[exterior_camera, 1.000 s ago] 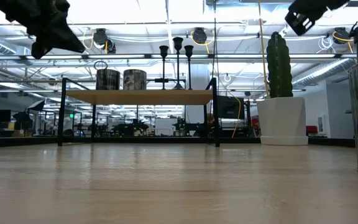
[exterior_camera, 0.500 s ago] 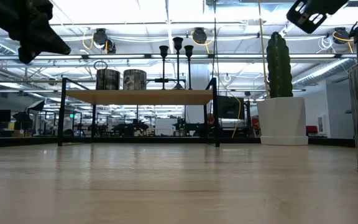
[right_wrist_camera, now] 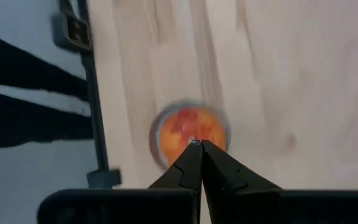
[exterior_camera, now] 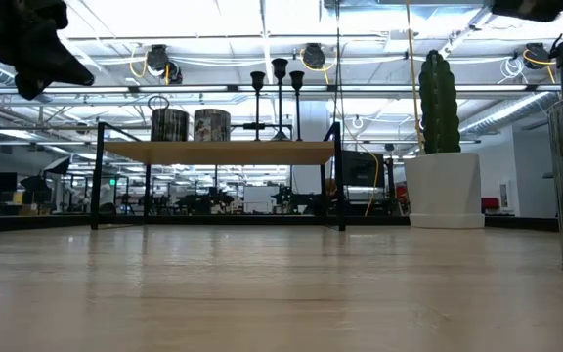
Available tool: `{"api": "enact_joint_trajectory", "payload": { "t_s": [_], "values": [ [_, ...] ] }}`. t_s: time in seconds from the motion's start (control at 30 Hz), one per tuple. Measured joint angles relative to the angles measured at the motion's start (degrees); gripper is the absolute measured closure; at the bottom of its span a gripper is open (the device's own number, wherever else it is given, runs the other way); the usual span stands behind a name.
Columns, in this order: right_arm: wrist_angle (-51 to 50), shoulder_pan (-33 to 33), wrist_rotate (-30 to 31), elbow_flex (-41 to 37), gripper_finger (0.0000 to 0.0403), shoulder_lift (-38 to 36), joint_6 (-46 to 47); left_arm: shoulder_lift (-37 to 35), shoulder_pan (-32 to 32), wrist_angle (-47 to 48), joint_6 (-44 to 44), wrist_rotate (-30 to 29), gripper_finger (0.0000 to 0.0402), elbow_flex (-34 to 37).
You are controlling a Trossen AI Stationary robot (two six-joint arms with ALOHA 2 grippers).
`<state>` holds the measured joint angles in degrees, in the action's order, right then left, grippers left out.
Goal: Pick & Place candle stick holders
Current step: Put the orange scented candle on the shelf
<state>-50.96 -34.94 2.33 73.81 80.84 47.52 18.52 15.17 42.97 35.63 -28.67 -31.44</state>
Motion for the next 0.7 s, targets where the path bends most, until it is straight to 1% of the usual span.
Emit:
{"api": "enact_joint_trajectory", "payload": {
  "t_s": [0.1,0.27,0.5,0.6,0.7],
  "values": [
    [-2.91,-0.50,-2.81,0.78,0.0403,2.43,4.75,0.00,0.95,0.42,-0.17,-0.03,0.0376,0.25],
    [-3.41,-0.81,-7.08,0.81,0.0400,3.90,11.29,0.00,2.26,-0.23,0.66,-0.05,0.0376,2.68],
    [-4.28,-0.77,-7.13,0.82,0.0378,3.95,20.67,0.02,3.55,-4.78,-0.25,-0.03,0.0376,5.48],
    [-4.21,-0.77,-7.11,0.82,0.0358,3.95,24.37,0.02,3.83,-6.64,-0.71,-0.01,0.0376,6.00],
    [-4.24,-0.77,-7.13,0.82,0.0331,3.95,27.28,0.02,3.88,-6.92,-0.87,0.05,0.0376,6.10]
  ]
}}
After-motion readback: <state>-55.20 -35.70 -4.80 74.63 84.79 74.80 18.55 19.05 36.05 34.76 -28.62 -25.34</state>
